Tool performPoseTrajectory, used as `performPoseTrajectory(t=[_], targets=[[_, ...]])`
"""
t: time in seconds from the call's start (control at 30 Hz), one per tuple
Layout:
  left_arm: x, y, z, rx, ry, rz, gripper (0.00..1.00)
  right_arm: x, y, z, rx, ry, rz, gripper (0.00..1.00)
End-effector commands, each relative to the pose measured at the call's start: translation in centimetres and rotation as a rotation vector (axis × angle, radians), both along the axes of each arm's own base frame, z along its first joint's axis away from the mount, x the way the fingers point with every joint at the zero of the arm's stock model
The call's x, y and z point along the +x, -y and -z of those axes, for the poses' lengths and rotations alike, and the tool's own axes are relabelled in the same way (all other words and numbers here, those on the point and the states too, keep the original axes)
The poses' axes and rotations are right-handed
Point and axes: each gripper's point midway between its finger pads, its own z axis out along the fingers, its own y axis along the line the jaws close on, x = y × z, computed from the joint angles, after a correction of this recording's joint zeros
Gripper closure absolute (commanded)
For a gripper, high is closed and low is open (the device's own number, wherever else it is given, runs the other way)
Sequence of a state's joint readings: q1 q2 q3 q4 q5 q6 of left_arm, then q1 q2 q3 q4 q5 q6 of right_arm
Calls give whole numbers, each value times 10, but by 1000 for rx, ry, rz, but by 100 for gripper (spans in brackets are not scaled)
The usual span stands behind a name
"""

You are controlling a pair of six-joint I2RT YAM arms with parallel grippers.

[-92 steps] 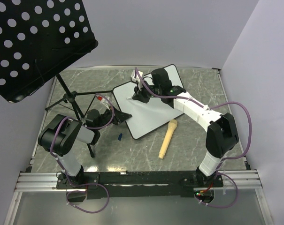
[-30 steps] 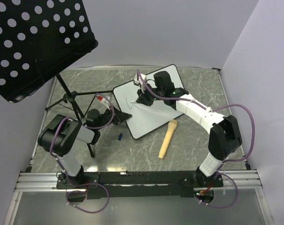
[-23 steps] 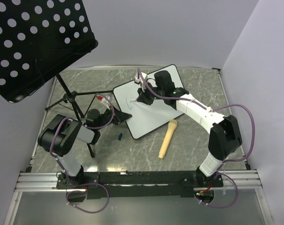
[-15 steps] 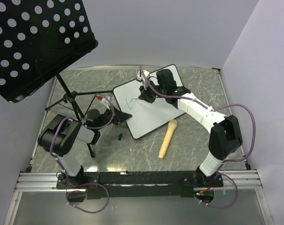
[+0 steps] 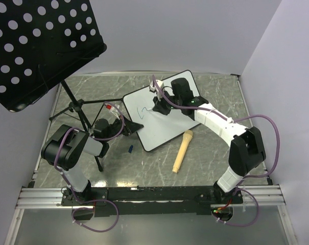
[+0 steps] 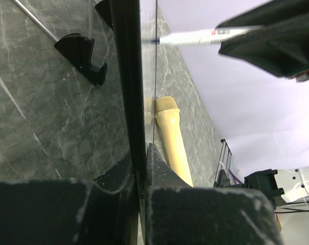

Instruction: Write a sentence on the whiteboard

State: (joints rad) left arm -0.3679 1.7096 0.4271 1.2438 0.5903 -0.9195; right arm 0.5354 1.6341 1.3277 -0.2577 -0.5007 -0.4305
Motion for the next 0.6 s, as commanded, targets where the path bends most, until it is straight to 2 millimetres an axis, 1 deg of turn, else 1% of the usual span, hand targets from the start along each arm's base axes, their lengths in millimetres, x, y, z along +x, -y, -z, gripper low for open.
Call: performPoseTrajectory(t=[0.0,0.13,0.27,0.57], targets=[[1,9,-48,-22,246,49,99,-12,13,-2,-18,4,0,100],[2,9,-48,-24,247,47,99,-21,11,2,-12,-23,-25,100],[2,10,-48,-24,245,50,99,-26,7,3,-8,-37,-42,100],[1,10,-49,-26,246,55,99,-31,-16,-2,5,-47,-82,100]])
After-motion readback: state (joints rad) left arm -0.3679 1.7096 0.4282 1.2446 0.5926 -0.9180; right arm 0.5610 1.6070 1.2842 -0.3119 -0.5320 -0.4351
